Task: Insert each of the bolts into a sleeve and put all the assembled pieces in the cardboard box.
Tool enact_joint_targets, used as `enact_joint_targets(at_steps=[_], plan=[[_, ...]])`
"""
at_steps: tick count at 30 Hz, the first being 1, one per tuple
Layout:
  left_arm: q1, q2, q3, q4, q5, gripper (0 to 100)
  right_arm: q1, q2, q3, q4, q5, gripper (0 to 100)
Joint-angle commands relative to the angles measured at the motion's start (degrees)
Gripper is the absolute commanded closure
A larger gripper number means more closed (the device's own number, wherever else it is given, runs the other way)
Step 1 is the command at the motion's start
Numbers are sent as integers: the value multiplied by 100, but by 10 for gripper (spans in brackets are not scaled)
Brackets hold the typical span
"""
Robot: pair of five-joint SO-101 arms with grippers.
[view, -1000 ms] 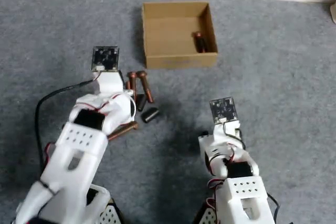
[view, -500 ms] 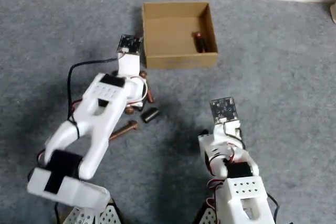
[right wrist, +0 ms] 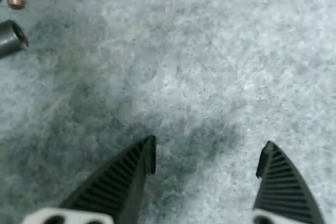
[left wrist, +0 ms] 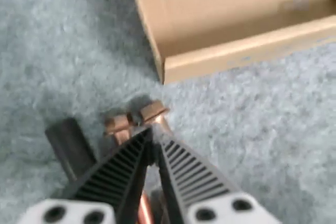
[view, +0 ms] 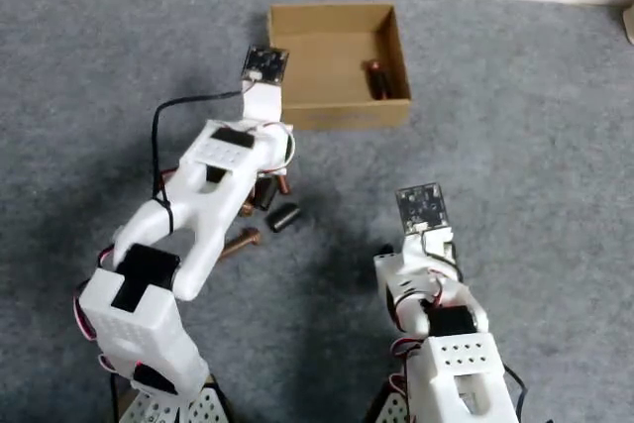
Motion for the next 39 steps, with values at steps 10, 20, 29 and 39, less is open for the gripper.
enact_joint_targets(at_steps=[10,20,29,39], plan=[[-435,-48,-251,396,-26,989,-48,-57,-22,-127,-18,709],[-400,-48,-180,396,-26,981,-48,-57,-22,-127,-18,709],[-400,-48,-154,571,299,853,-48,-57,-22,-127,-18,709],[-435,-40,-57,589,334,853,-48,-57,-13,-119,-18,709]])
